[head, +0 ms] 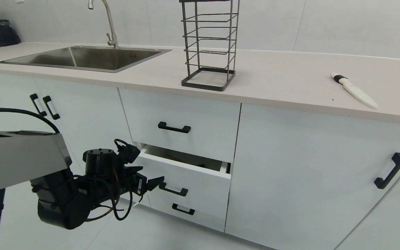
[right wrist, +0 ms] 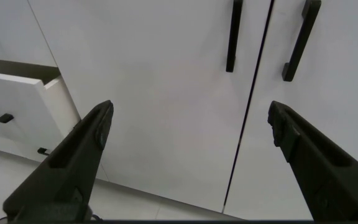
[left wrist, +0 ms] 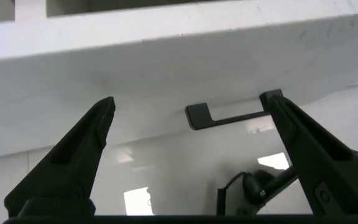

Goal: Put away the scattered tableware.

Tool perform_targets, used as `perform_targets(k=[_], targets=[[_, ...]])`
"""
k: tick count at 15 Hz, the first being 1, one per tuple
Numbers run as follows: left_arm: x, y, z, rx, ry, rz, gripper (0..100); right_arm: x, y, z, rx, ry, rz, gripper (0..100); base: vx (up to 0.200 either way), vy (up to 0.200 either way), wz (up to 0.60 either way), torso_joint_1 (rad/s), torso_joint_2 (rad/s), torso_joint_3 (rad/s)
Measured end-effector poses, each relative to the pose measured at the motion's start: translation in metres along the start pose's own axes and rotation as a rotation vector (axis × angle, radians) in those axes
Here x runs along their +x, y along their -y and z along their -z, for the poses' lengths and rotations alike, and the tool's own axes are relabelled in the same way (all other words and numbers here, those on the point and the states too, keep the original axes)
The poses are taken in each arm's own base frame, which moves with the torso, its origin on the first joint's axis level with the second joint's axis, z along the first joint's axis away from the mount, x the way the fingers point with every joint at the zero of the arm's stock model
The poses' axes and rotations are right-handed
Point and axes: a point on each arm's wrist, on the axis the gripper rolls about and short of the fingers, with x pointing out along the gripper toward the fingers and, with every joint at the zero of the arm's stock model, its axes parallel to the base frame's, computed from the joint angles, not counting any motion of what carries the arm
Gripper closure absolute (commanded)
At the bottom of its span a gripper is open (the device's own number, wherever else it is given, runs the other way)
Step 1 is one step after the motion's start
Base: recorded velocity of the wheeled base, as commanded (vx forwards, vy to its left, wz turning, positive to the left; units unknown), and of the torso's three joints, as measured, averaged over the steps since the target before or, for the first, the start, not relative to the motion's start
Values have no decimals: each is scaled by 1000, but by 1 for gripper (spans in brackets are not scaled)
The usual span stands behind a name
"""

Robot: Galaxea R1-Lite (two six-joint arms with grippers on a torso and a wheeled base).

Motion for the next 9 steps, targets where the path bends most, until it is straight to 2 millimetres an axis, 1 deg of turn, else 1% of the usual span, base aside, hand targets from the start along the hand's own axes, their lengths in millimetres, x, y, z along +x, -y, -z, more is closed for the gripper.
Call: perform_targets(k=[5,9], targets=[[25,-11,-8,31,84,-8,0,0,0,0,0,0,0,0,0,0,0,0,0,0],[39,-16,-4,40,112,-12,0,0,0,0,0,0,0,0,0,0,0,0,0,0]])
